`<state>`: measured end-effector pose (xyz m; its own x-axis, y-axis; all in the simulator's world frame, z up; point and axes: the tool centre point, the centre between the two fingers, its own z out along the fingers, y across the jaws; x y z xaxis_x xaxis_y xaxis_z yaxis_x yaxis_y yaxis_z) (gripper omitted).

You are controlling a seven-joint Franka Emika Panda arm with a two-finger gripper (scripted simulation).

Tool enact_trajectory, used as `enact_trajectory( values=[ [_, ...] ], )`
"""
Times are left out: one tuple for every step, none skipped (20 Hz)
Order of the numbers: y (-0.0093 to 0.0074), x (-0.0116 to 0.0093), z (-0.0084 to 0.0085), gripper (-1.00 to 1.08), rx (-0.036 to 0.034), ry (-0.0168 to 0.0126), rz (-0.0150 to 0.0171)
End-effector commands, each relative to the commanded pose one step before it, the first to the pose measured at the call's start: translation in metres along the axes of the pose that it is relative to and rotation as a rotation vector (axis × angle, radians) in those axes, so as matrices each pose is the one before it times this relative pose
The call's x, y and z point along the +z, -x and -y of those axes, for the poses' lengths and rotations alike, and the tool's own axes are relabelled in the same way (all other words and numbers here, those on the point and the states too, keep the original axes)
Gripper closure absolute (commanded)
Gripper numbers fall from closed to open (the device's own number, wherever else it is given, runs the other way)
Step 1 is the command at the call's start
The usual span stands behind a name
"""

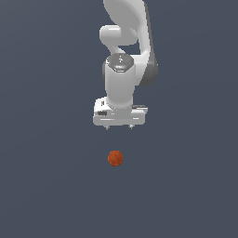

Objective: Pick up the object and move it to a goal position.

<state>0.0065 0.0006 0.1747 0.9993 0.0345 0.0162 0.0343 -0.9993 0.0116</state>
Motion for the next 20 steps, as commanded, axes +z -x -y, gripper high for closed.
enact_trajectory(
  values=[
    [0.0,0.0,-0.00001,-0.92,0.0,0.0,0.0],
    [-0.00004,0.0,-0.00006,-0.92,-0.00034,0.00055,-0.00023],
    [-0.00008,-0.00015,0.00011,-0.92,-0.00133,0.00213,-0.00091],
    [-0.00013,-0.00018,0.00004,-0.92,-0.00208,0.00323,-0.00138],
    [-0.00015,-0.00029,0.00008,-0.92,-0.00308,0.00453,-0.00196],
    [-0.00014,-0.00041,0.00012,-0.92,-0.00424,0.0057,-0.0025],
    [-0.00005,-0.00046,0.00014,-0.92,-0.00453,0.00539,-0.00239],
    [0.00006,-0.00041,0.00012,-0.92,-0.004,0.00405,-0.00183],
    [0.00015,-0.00036,0.00011,-0.92,-0.00331,0.00274,-0.00125],
    [0.00019,-0.00027,0.00011,-0.92,-0.00237,0.00143,-0.00067],
    [0.00014,-0.00011,0.00008,-0.92,-0.00097,0.00012,-0.00007],
    [-0.00007,0.00011,-0.00004,-0.92,0.00112,-0.00073,0.00034],
    [-0.00035,0.00034,-0.00018,-0.92,0.00284,-0.0009,0.00045],
    [-0.00062,0.00047,-0.00013,-0.92,0.00397,-0.00058,0.00033],
    [-0.0009,0.00065,-0.00021,-0.92,0.00545,-0.00047,0.00031],
    [-0.00118,0.00084,-0.00026,-0.92,0.00702,-0.00047,0.00034],
    [-0.00146,0.00106,-0.00032,-0.92,0.00873,-0.0006,0.00044],
    [-0.00173,0.00128,-0.00036,-0.92,0.01053,-0.00085,0.0006],
    [-0.002,0.00151,-0.00041,-0.92,0.01232,-0.00107,0.00076],
    [-0.00226,0.00173,-0.00044,-0.92,0.01397,-0.00123,0.00089]
  ],
)
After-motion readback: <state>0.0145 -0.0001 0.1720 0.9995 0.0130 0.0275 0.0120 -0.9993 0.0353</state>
